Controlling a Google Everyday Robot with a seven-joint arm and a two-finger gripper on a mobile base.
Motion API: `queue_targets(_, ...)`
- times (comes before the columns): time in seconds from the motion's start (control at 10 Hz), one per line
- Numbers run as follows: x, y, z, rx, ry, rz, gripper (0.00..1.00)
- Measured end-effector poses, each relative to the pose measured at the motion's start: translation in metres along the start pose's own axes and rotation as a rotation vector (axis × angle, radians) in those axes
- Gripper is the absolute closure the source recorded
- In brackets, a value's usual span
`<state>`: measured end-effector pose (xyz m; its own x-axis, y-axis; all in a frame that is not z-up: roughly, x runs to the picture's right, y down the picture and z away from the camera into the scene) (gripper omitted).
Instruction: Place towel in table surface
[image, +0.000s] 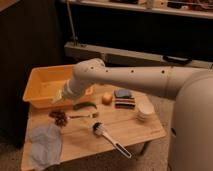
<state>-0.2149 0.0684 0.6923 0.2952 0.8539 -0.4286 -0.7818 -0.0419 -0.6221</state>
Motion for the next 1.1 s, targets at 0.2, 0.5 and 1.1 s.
queue_targets(0.2,0.018,0.004,0.012,0.056,0.048,-0.008,0.35)
queue_targets(0.5,0.031,-0.009,0.017,0.114,0.086,0.001,0.35)
queue_targets(1.1,0.042,0.012,0.067,0.134,0.167,-0.103,0.35)
